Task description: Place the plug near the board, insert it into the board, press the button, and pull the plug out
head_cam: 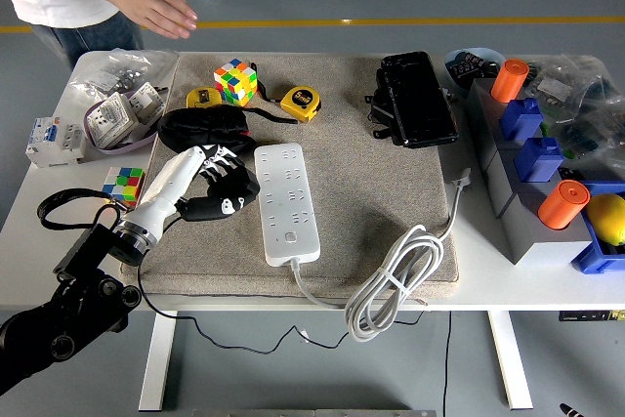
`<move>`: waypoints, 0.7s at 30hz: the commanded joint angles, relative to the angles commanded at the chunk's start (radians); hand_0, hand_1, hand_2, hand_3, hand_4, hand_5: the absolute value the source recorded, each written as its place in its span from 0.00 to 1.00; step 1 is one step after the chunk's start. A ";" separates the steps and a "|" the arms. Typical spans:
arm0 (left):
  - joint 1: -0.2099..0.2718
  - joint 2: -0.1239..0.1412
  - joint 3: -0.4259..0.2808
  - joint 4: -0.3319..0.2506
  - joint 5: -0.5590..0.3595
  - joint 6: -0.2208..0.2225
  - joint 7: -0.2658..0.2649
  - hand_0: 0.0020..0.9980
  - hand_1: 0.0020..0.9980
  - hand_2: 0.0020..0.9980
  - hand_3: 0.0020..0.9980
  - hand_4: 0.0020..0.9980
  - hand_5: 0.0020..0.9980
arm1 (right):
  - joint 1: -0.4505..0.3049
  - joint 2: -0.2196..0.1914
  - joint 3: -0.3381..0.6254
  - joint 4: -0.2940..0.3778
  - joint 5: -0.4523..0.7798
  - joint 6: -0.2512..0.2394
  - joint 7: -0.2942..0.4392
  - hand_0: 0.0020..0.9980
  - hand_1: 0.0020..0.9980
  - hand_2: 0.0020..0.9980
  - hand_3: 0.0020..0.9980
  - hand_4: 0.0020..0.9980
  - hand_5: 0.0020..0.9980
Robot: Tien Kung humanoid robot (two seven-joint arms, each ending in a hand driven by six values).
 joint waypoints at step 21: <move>-0.126 -0.022 0.143 0.108 -0.047 -0.013 -0.057 0.36 0.39 0.43 0.54 0.71 0.00 | 0.002 -0.001 -0.002 0.002 0.002 0.000 0.000 0.65 0.71 0.72 0.64 0.92 0.53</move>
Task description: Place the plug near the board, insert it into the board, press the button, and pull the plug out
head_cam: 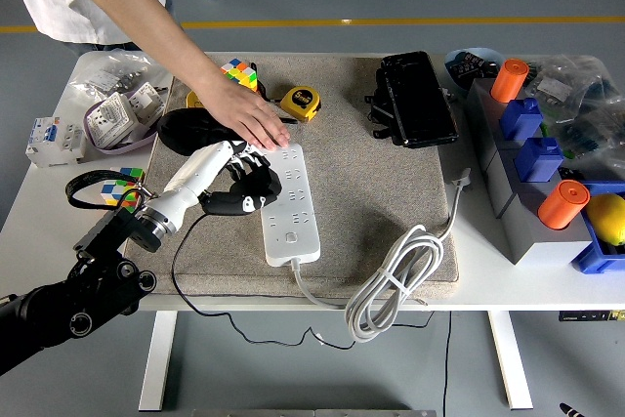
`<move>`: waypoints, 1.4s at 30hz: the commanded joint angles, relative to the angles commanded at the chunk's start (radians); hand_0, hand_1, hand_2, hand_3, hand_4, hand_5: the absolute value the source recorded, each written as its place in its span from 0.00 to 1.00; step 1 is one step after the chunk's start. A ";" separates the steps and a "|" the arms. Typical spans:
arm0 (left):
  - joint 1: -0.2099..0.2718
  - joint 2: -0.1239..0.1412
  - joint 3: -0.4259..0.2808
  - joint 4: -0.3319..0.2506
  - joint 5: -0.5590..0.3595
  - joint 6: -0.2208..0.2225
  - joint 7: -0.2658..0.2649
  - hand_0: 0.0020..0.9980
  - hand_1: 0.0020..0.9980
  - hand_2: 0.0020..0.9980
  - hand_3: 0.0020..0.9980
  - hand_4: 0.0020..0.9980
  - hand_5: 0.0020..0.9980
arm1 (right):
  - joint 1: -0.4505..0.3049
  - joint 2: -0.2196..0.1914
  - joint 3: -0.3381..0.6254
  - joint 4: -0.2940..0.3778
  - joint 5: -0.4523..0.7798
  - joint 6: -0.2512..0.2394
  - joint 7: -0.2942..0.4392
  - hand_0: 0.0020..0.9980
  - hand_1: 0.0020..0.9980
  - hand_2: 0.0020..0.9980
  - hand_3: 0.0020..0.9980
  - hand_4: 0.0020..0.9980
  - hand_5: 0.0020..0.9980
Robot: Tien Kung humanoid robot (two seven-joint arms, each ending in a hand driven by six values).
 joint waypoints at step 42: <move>-0.034 -0.006 0.057 0.080 0.000 0.007 -0.024 0.40 0.40 0.43 0.54 0.70 0.00 | 0.001 0.000 -0.002 0.000 0.003 0.000 0.000 0.65 0.71 0.72 0.64 0.93 0.54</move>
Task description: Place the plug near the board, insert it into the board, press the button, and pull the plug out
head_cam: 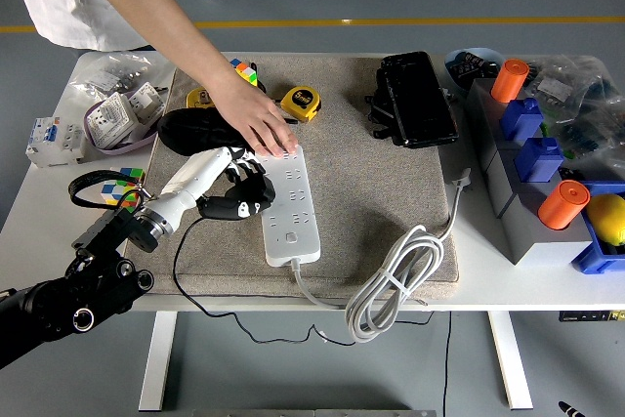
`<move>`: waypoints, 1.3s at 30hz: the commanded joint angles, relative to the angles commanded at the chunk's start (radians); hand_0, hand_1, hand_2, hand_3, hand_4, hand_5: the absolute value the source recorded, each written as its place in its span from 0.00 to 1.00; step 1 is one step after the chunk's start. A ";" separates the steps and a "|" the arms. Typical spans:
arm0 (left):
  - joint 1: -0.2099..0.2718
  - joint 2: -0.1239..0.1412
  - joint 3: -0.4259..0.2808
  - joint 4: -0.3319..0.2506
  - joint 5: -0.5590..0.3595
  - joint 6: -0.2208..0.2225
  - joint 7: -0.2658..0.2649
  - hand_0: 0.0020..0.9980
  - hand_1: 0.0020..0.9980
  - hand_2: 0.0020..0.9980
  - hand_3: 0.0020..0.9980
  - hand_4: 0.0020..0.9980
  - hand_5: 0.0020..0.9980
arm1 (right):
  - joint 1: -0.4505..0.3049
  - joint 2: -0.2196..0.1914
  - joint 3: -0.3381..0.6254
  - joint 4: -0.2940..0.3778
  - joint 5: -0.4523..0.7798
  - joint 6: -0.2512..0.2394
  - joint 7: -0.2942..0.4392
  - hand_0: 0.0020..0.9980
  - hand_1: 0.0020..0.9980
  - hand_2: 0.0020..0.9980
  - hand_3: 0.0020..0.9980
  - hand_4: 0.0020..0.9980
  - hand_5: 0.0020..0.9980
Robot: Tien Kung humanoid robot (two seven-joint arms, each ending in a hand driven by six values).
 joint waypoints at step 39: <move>-0.014 -0.006 0.018 0.033 0.004 0.004 0.009 0.42 0.44 0.46 0.54 0.70 0.00 | 0.001 0.001 -0.004 0.001 0.003 0.000 0.001 0.65 0.71 0.72 0.64 0.93 0.53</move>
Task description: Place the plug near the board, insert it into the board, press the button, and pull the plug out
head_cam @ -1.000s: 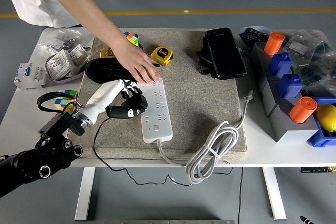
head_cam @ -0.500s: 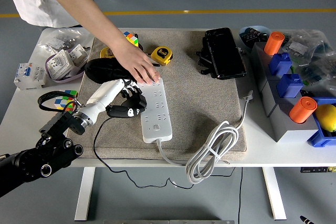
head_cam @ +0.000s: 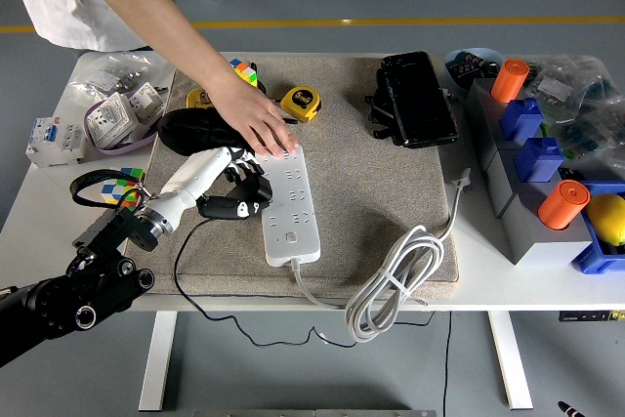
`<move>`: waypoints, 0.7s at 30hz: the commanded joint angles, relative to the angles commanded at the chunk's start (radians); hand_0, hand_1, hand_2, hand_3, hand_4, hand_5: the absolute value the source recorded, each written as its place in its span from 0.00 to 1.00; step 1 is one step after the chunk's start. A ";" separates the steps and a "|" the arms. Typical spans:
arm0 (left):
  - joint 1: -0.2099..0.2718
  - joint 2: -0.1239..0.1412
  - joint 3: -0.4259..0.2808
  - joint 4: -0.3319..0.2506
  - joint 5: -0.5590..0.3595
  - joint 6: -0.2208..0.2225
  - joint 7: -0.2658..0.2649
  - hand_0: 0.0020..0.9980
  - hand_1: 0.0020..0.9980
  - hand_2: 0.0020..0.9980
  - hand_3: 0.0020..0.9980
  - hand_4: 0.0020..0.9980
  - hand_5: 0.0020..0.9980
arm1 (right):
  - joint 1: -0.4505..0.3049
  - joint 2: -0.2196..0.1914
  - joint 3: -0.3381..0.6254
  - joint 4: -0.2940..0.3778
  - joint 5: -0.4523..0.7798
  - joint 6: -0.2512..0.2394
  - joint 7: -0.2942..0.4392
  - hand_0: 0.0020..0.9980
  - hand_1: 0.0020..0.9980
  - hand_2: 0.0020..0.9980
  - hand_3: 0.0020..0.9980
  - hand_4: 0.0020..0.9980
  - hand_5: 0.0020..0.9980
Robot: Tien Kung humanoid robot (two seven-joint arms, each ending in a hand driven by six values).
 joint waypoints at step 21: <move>0.003 0.008 -0.012 0.009 0.016 -0.018 -0.002 0.47 0.52 0.56 0.57 0.82 0.00 | 0.000 0.001 -0.001 -0.001 0.002 0.001 0.001 0.65 0.71 0.72 0.64 0.93 0.53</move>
